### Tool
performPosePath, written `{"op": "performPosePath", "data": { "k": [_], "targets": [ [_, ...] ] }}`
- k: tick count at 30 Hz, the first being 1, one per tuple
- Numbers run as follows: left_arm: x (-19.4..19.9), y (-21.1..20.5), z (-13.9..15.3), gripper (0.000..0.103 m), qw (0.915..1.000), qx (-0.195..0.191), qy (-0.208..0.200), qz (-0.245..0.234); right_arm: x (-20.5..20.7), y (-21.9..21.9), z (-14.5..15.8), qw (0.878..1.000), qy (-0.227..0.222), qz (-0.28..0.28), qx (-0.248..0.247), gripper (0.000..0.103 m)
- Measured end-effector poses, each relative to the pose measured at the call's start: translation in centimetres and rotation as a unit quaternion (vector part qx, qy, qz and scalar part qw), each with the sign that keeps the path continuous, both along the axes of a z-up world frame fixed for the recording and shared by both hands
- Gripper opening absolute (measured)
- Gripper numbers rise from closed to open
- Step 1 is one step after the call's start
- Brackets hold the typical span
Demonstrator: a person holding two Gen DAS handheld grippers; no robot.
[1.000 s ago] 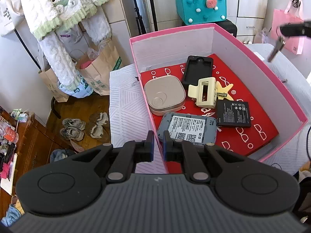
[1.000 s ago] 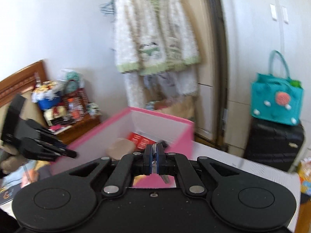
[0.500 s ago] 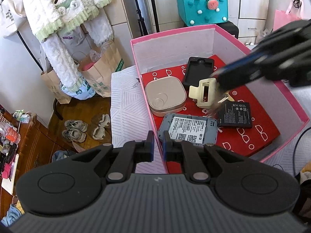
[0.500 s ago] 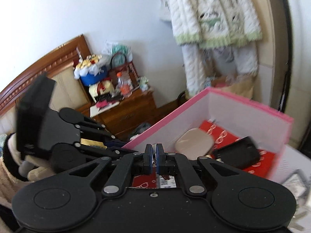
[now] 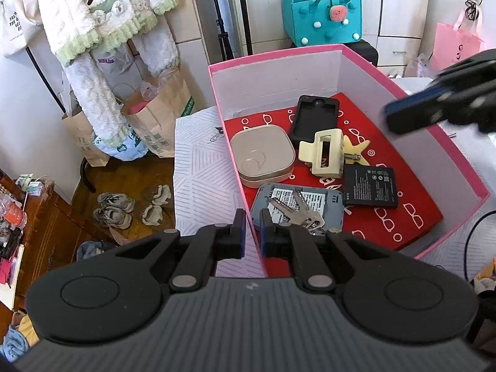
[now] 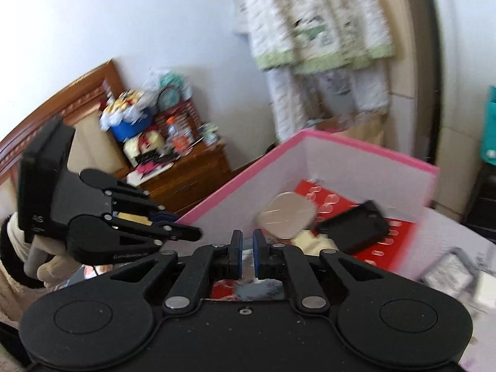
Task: Organize rigid objects
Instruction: 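Carry the keys into the box and drop them on the power bank, then move the right gripper to the purple star keychain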
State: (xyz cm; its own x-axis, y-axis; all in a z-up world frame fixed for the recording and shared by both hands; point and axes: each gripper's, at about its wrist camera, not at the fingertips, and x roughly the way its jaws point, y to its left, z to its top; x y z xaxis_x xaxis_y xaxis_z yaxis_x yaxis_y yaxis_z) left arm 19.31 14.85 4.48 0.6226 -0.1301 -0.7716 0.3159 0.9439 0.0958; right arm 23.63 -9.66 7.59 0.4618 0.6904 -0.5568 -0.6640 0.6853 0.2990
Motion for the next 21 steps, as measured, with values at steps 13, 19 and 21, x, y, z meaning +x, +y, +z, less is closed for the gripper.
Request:
{"op": "performPosePath", "data": {
  "k": [13,19,21],
  "targets": [
    [-0.3,0.3,-0.2,0.008,0.9999,-0.010,-0.006,-0.002,-2.6,-12.6,-2.9,0.977,0.041,-0.205,-0.051,0.034],
    [-0.3,0.3,-0.2,0.008,0.9999,-0.010,-0.006,-0.001,-2.7,-14.7,-7.5,0.962,0.096,-0.248,-0.055,0.042],
    [-0.2,0.4,-0.2,0.008,0.9999,-0.012,-0.005,0.000,-2.4,-15.1,-8.5,0.958,0.098,-0.261,-0.069,0.044]
  ]
}}
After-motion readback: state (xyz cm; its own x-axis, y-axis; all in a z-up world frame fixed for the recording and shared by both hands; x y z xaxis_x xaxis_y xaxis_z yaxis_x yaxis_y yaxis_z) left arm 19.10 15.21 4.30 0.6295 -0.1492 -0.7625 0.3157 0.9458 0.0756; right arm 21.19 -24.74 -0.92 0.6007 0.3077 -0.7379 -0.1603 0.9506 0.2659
